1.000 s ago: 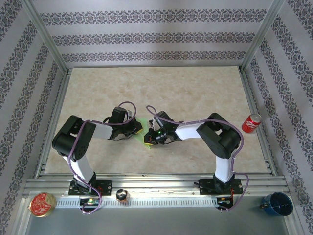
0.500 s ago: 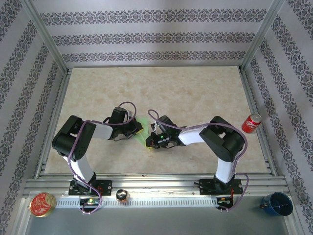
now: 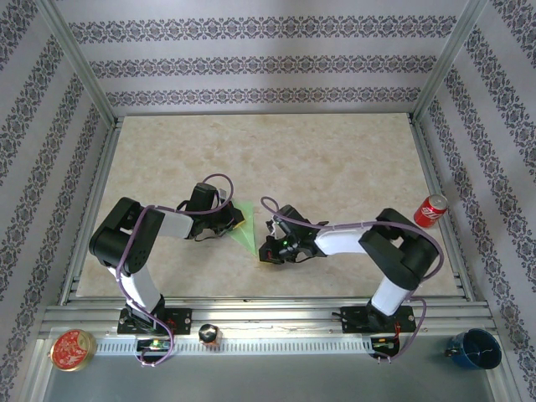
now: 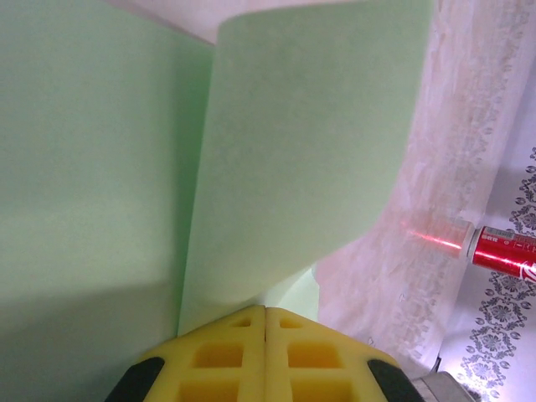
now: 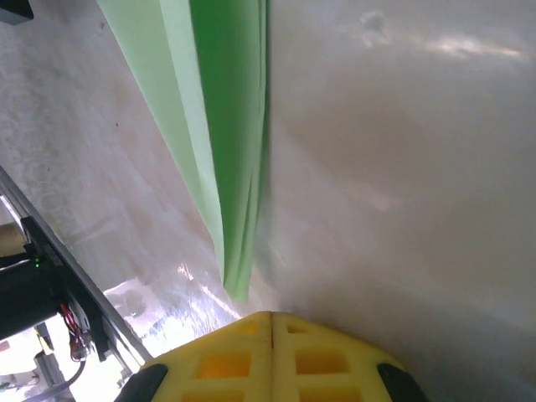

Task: Fold a paper plane with a square sheet of paper (pick it up from the middle)
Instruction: Fourth fold the wing at the center of the table.

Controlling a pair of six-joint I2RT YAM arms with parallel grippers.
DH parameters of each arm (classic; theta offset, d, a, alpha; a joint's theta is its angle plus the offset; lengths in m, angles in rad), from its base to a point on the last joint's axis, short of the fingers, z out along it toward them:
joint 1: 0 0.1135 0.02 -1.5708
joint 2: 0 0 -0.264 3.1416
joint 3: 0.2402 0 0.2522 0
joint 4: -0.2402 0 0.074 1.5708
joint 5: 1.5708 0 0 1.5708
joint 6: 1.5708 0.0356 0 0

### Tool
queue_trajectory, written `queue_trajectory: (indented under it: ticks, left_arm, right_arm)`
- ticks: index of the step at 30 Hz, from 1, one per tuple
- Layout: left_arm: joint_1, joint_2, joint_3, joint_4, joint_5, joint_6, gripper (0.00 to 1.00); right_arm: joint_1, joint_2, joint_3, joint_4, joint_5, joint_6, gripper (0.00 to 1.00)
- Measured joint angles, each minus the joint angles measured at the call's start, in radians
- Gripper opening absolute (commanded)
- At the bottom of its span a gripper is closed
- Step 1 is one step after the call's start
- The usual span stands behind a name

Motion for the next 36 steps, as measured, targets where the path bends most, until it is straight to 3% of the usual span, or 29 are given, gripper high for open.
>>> queue_trajectory:
  ticks: [6,16,36]
  left_arm:
    - [0.0,0.0,0.0,0.0,0.0,0.0,0.0]
    - [0.0,-0.011,-0.021,0.022,-0.015,-0.021,0.0]
    - [-0.002,-0.03,-0.043,0.035,-0.034,-0.042,0.02]
  right_arm:
    - [-0.013,-0.078,0.065,-0.021,0.0,0.0,0.04]
    - [-0.028,0.176,0.309,-0.008,-0.006,0.003,0.04]
    - [-0.075,0.259,0.283,-0.005,0.004,-0.005,0.02]
